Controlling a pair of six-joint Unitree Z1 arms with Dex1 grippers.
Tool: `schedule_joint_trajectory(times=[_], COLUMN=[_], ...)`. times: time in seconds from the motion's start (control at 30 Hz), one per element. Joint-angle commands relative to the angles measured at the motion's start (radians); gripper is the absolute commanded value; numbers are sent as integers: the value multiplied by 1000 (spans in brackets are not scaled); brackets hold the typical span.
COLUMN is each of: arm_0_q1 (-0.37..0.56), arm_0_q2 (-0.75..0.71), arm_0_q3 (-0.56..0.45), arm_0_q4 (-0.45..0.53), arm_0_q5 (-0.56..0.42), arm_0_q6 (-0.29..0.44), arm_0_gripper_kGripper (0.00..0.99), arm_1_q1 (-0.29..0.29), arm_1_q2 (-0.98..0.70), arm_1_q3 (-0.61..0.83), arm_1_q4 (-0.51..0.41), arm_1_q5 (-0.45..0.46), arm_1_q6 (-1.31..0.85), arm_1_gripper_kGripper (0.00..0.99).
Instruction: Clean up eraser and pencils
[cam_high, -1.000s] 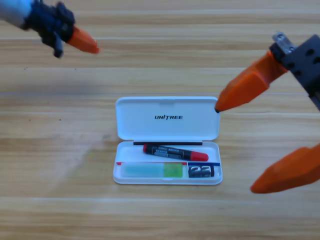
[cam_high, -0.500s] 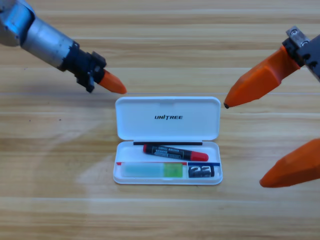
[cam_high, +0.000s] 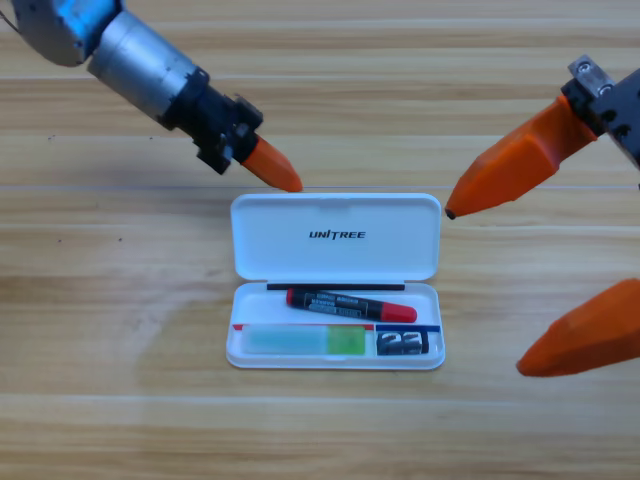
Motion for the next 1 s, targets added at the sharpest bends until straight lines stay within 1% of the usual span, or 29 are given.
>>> schedule_joint_trajectory(times=[0.03, 0.5, 0.8, 1.0], arm_0_q1=[-74, -135, -154, -169], arm_0_q2=[7, -13, -100, -128], arm_0_q3=[6, 74, 151, 193], arm_0_q4=[18, 21, 21, 13], arm_0_q5=[0, 60, 101, 115], arm_0_q6=[-1, 2, -14, -14], arm_0_gripper_kGripper=[0, 0, 0, 0], arm_1_q1=[-27, -15, -10, -7], arm_1_q2=[26, 38, 55, 61], arm_1_q3=[22, 21, 15, 13], arm_1_q4=[-20, -20, -20, -20], arm_1_q5=[28, 35, 43, 43], arm_1_q6=[4, 5, 7, 10], arm_1_gripper_kGripper=[990, 990, 990, 990])
